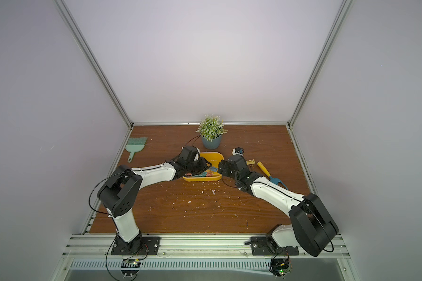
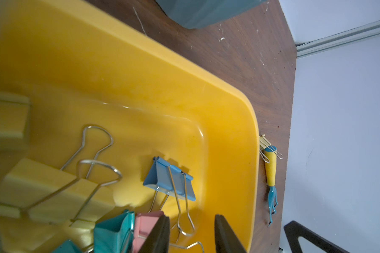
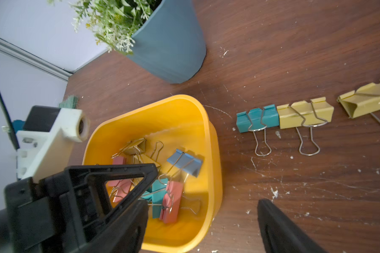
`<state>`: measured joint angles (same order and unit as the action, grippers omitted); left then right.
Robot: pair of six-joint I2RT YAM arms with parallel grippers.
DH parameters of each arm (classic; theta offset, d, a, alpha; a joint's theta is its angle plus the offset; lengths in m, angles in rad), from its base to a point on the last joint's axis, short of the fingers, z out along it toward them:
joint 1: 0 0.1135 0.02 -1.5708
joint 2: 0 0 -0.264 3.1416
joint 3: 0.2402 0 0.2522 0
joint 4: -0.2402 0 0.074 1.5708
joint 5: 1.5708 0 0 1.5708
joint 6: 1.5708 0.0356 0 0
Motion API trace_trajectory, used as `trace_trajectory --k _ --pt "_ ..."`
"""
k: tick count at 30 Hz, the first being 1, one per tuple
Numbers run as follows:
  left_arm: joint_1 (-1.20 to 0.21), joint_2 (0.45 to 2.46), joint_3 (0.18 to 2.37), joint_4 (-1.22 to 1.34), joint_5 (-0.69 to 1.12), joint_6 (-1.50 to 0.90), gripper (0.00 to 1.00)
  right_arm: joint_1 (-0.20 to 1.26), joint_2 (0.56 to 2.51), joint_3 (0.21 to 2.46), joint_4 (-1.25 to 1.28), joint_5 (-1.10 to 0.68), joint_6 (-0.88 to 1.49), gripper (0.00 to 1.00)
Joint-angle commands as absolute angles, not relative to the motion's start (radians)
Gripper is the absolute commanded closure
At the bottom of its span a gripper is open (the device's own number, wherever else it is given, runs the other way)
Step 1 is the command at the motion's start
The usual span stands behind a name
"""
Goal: Take out the binder clips from the storage box
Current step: Pick up the binder clip from the storage box.
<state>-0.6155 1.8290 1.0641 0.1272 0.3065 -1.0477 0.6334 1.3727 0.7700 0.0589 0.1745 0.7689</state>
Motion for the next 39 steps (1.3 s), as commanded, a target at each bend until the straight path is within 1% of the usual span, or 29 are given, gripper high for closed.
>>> trace_trajectory --k 1,5,7,18,20,21,26,29,33,39 --pt "-0.628 1.853 1.093 0.095 0.309 -1.050 0.62 0.635 1.359 0.801 0.058 0.182 0.780 0.15" --pt "-0.632 1.865 1.094 0.100 0.323 -1.062 0.63 0.635 1.356 0.802 0.054 0.188 0.781 0.15" --pt "-0.634 1.871 1.095 0.105 0.325 -1.059 0.69 0.635 1.355 0.802 0.051 0.192 0.782 0.15" --pt "-0.637 1.912 1.115 0.121 0.354 -1.074 0.73 0.635 1.348 0.802 0.037 0.208 0.778 0.15" --pt "-0.637 1.910 1.117 0.132 0.356 -1.076 0.80 0.635 1.347 0.802 0.034 0.210 0.781 0.15" --pt "-0.637 1.908 1.117 0.135 0.356 -1.077 0.81 0.635 1.346 0.801 0.035 0.211 0.782 0.15" --pt "-0.637 1.901 1.124 0.138 0.355 -1.079 0.83 0.634 1.346 0.799 0.034 0.210 0.786 0.15" --pt "-0.637 1.887 1.115 0.152 0.356 -1.082 0.89 0.634 1.345 0.798 0.030 0.213 0.786 0.15" --pt "-0.637 1.875 1.118 0.160 0.359 -1.076 0.90 0.635 1.344 0.798 0.030 0.212 0.787 0.15" --pt "-0.636 1.844 1.110 0.199 0.352 -1.060 0.96 0.634 1.345 0.796 0.030 0.210 0.792 0.15"
